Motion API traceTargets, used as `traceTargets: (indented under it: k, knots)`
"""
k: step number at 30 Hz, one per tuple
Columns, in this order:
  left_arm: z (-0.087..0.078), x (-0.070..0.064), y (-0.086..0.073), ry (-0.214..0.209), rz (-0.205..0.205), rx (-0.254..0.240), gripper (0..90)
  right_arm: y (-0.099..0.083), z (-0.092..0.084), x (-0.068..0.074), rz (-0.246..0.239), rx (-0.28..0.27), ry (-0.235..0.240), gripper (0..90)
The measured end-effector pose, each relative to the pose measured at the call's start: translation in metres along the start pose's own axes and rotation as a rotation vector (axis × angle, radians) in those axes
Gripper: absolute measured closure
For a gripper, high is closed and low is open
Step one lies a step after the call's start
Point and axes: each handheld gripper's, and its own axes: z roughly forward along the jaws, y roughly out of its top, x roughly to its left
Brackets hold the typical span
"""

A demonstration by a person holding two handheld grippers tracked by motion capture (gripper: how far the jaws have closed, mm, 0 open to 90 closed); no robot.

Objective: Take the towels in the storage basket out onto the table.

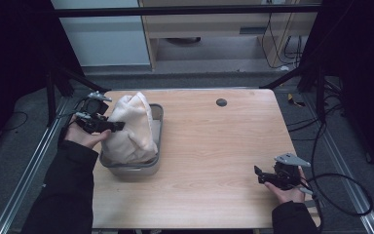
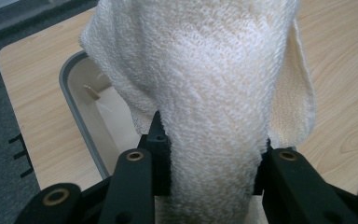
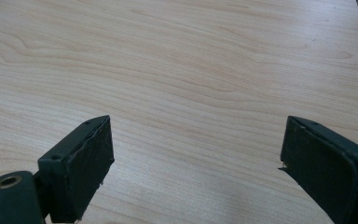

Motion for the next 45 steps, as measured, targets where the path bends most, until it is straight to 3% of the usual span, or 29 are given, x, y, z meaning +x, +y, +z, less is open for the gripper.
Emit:
traceTargets:
  k: [10,18,35,45]
  knots:
    - [-0.019,-0.004,0.018,-0.013,0.035,-0.028,64.2,0.0,0.001,0.0,-0.006,-0.004,-0.002,9.6]
    - [-0.022,-0.007,0.033,-0.031,0.068,-0.002,64.1,0.0,0.001,0.0,-0.01,-0.006,0.001,9.6]
    - [-0.048,-0.011,0.058,-0.052,0.122,-0.012,63.8,0.0,0.0,-0.001,-0.007,-0.012,0.004,9.7]
    - [-0.071,-0.022,0.07,-0.098,0.168,-0.071,63.7,0.001,0.0,-0.001,-0.013,-0.019,0.002,10.0]
